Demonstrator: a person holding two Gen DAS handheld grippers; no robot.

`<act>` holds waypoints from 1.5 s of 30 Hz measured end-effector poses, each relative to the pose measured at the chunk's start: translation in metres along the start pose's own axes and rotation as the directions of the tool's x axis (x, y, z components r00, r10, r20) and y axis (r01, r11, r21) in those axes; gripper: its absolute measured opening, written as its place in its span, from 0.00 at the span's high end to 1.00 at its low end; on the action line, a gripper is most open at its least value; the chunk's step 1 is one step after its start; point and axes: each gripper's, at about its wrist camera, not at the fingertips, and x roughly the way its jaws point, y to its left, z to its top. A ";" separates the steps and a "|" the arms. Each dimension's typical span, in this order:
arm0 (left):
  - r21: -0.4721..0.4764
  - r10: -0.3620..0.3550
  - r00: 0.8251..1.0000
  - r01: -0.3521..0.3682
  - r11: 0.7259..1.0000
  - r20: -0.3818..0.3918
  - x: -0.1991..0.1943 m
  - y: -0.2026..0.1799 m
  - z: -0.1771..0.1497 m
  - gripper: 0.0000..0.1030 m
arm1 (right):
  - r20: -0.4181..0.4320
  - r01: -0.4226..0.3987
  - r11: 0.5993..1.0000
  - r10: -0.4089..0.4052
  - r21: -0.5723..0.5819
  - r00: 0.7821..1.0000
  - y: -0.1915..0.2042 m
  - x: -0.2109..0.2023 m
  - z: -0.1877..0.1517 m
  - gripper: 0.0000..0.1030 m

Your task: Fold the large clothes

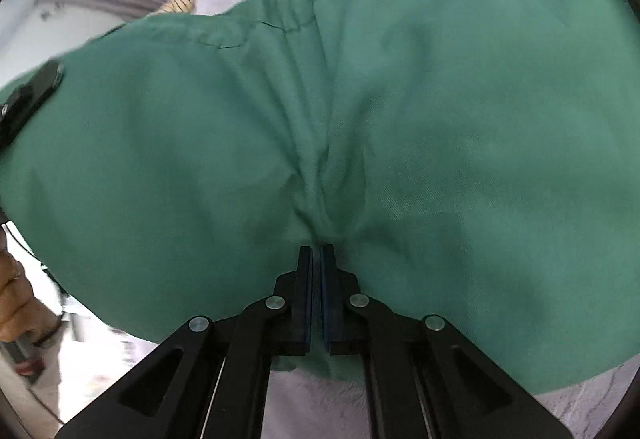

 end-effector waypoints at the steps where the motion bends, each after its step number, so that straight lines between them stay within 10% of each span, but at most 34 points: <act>1: 0.045 0.022 1.000 -0.022 0.999 -0.015 0.007 -0.021 0.006 0.88 | 0.023 -0.020 1.000 0.020 0.011 1.000 -0.004 -0.010 -0.001 0.96; 14: 0.350 0.250 0.958 -0.189 0.917 -0.137 0.205 -0.191 0.007 0.87 | 0.227 -0.150 0.940 0.081 0.307 0.971 -0.139 -0.113 -0.039 0.92; 17: 0.381 0.300 0.944 -0.228 0.896 -0.141 0.226 -0.195 -0.009 0.60 | 0.254 -0.206 0.917 0.121 0.341 0.960 -0.153 -0.115 -0.046 0.92; 22: 0.403 0.201 0.972 -0.138 0.905 -0.119 0.209 -0.221 -0.022 0.03 | 0.255 -0.218 0.912 0.132 0.347 0.958 -0.166 -0.120 -0.052 0.92; 29: 0.320 0.126 0.992 -0.123 0.940 0.013 0.133 -0.191 -0.021 0.01 | 0.231 -0.169 0.924 0.091 0.344 0.969 -0.154 -0.123 -0.039 0.87; 37: 0.256 0.352 0.935 -0.352 0.900 0.048 0.077 -0.105 -0.074 0.01 | 0.269 -0.072 0.942 -0.020 0.328 0.963 -0.137 -0.149 -0.037 0.49; 45: 0.187 0.391 0.920 -0.385 0.904 0.005 0.066 -0.077 -0.127 0.01 | 0.368 0.260 0.964 -0.262 0.057 0.892 -0.055 -0.203 -0.002 0.37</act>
